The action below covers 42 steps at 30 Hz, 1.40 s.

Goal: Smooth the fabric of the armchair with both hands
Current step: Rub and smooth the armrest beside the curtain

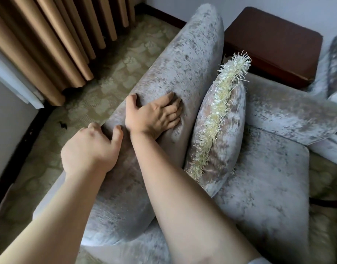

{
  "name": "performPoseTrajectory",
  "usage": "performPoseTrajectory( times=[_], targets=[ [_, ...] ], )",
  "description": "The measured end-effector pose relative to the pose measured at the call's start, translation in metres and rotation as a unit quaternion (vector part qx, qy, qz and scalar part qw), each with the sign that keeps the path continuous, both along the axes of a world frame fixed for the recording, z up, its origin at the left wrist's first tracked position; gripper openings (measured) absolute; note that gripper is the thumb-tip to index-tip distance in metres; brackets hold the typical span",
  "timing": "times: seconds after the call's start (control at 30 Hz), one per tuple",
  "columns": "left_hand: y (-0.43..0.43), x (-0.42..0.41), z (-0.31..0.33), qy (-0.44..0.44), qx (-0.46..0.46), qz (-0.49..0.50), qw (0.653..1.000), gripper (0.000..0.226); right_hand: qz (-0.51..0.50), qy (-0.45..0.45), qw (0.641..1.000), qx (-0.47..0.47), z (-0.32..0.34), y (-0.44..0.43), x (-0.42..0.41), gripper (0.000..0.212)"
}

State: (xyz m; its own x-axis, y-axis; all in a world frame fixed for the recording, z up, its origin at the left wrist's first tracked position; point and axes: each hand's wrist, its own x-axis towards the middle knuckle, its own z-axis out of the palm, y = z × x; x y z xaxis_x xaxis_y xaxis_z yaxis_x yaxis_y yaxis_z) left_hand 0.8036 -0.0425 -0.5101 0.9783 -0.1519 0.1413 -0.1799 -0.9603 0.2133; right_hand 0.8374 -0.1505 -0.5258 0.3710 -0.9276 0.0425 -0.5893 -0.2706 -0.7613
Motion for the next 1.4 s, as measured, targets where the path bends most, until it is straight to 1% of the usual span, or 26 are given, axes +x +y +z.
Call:
performPoseTrajectory(
  times=[0.3, 0.53, 0.67, 0.87, 1.03, 1.2, 1.4],
  targets=[
    [-0.001, -0.004, -0.004, 0.000, 0.008, -0.008, 1.000, 0.057, -0.013, 0.005, 1.000, -0.020, -0.012, -0.001, -0.001, 0.104],
    [-0.003, -0.006, 0.003, 0.027, 0.000, -0.004, 1.000, 0.052, -0.007, 0.021, 1.000, -0.019, -0.009, -0.002, -0.003, 0.104],
    [-0.015, 0.011, 0.010, 0.029, 0.005, 0.000, 1.000, 0.057, -0.001, 0.027, 1.000, -0.004, 0.001, -0.016, 0.011, 0.105],
    [-0.025, 0.038, 0.015, 0.029, 0.012, -0.006, 0.999, 0.058, -0.006, 0.024, 1.000, 0.011, 0.011, -0.028, 0.032, 0.106],
    [-0.008, 0.038, 0.003, 0.027, -0.009, -0.016, 0.999, 0.059, -0.024, 0.019, 0.999, -0.010, -0.001, -0.009, 0.033, 0.104],
    [-0.004, 0.037, 0.001, 0.056, -0.007, -0.019, 0.998, 0.059, -0.043, 0.028, 0.998, -0.035, -0.006, -0.005, 0.033, 0.102],
    [-0.002, 0.037, 0.002, 0.064, -0.012, -0.032, 0.997, 0.053, -0.039, 0.034, 0.998, -0.037, -0.004, -0.003, 0.032, 0.101]
  ],
)
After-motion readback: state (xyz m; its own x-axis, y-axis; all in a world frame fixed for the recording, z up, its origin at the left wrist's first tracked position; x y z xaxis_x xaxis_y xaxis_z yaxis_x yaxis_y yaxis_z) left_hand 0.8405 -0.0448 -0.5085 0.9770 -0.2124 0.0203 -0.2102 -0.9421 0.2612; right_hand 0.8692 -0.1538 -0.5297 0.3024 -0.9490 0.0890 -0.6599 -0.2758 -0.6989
